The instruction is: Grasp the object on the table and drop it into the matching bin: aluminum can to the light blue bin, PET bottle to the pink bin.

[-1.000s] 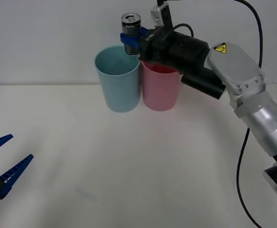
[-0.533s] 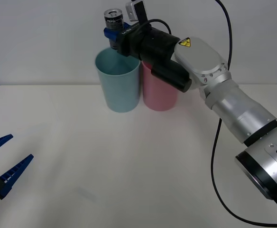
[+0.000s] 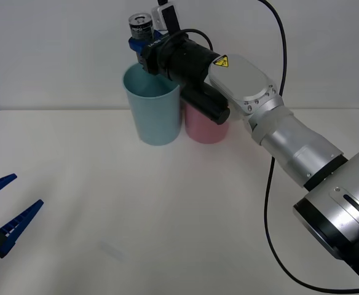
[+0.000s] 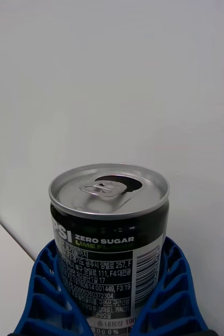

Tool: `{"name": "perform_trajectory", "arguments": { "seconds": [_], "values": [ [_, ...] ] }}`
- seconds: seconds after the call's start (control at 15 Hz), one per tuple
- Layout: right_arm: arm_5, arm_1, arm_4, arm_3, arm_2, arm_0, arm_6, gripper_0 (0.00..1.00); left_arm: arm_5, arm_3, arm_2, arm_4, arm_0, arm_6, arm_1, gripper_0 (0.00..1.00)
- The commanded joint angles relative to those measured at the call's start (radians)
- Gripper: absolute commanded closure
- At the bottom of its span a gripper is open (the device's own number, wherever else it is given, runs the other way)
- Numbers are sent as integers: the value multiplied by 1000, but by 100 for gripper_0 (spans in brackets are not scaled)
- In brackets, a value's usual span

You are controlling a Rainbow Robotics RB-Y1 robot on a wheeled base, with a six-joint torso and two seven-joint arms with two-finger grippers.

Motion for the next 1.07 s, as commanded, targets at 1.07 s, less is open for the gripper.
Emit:
{"name": "perform_trajectory", "arguments": {
  "seconds": [1.07],
  "values": [
    [-5,-96,-49,-299,-2,208,20,0,0,0,0,0,0,0,0,0]
  ]
}}
